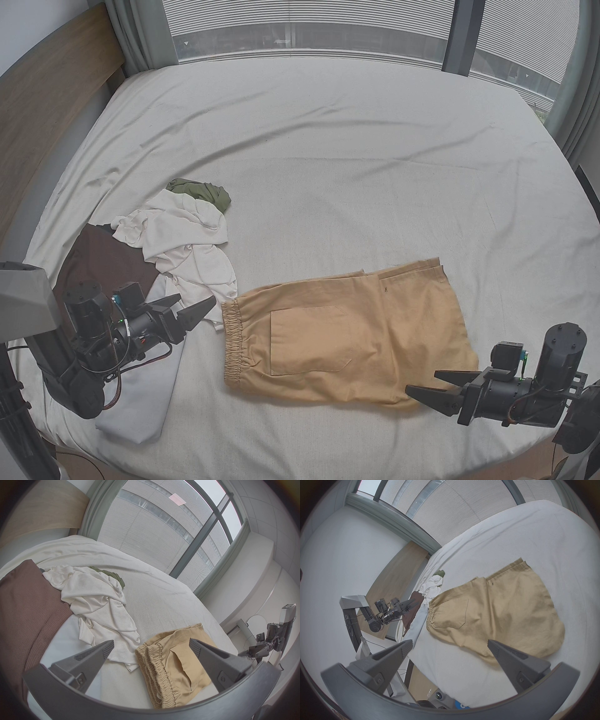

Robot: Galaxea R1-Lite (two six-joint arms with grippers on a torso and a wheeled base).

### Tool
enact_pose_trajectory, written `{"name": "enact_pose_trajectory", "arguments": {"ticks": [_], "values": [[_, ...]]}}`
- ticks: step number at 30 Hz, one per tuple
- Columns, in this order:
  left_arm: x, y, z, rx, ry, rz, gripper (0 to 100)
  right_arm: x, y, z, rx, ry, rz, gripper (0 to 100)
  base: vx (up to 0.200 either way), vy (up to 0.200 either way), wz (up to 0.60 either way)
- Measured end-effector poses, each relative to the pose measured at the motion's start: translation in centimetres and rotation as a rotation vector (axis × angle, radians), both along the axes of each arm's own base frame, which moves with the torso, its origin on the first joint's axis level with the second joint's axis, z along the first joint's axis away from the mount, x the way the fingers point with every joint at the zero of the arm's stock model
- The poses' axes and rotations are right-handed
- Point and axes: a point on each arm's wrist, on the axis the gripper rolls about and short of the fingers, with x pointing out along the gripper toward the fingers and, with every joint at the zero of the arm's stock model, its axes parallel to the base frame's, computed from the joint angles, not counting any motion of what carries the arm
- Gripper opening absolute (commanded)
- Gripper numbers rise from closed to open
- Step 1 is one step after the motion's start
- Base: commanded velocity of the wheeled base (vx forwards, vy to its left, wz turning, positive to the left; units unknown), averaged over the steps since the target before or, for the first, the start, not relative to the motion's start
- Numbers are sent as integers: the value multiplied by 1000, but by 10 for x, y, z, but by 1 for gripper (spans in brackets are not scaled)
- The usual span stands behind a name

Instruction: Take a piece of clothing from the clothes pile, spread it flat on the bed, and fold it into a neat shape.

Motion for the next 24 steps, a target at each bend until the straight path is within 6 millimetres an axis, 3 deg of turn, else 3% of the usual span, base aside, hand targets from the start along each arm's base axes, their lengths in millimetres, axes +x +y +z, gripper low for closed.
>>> {"name": "enact_pose_trajectory", "arguments": {"ticks": [5, 11, 16, 24], "values": [[-1, -4, -2, -8, 16, -14, 100, 5, 3, 10, 26, -43, 1, 100, 0, 0, 0], [-8, -10, -8, -27, 66, -41, 100, 38, 24, 23, 77, -99, 26, 100, 0, 0, 0], [-15, -14, -17, -33, 120, -68, 100, 64, 39, 21, 96, -98, 40, 100, 0, 0, 0], [-19, -23, -36, -64, 234, -94, 100, 81, 21, 10, 109, -44, 14, 100, 0, 0, 0]]}}
